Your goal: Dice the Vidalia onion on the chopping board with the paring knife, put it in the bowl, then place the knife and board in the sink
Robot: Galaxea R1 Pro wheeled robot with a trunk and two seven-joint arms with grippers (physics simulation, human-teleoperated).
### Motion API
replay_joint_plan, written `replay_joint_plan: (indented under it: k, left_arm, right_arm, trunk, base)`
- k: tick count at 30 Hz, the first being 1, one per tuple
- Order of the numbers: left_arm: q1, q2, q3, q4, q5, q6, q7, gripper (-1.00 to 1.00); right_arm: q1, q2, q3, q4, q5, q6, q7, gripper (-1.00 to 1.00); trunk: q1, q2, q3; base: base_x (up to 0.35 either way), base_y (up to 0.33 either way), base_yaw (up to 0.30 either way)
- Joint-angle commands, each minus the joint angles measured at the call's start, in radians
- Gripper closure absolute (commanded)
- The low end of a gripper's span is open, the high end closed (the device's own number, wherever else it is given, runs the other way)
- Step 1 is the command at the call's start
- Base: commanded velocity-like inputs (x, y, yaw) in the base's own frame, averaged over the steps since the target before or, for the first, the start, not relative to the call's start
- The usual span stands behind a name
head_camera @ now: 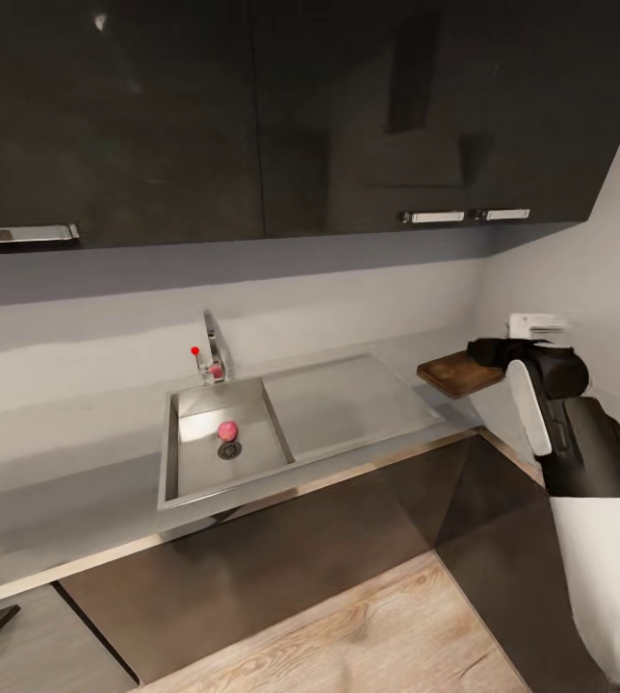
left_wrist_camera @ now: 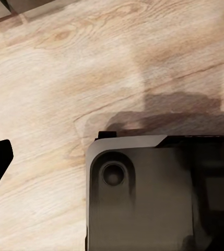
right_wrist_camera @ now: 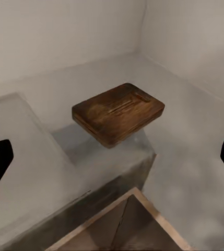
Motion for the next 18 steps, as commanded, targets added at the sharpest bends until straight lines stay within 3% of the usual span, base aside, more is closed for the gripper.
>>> replay_joint_plan:
  k: [1,7,10,18]
  left_arm:
    - [-0.001,0.000,0.000,0.001,0.001,-0.003,-0.001,-1.00]
    - [0.000,0.000,0.000,0.001,0.002,-0.003,-0.001,-1.00]
    - [-0.001,0.000,0.000,0.001,0.002,-0.003,-0.003,-1.00]
    - [-0.001,-0.001,0.000,0.016,0.002,-0.004,-0.006,-1.00]
  right_arm:
    - [-0.031,-0.001,0.002,0.053,-0.011,0.003,-0.011,-1.00]
    - [-0.153,-0.006,0.002,0.328,-0.013,-0.043,-0.006,-1.00]
    - [-0.169,-0.019,0.002,0.382,-0.021,-0.082,0.002,-1.00]
    - [-0.174,-0.023,0.010,0.396,-0.019,-0.098,0.093,-1.00]
  trunk:
    - [0.001,-0.002,-0.002]
    - [0.001,-0.002,-0.002]
    - [0.001,-0.002,-0.002]
    - [0.001,-0.002,-0.002]
  base:
    - [0.016,0.000,0.000]
    - [0.156,0.066,0.000]
    - [0.290,0.025,0.000]
    - [0.307,-0.033,0.000]
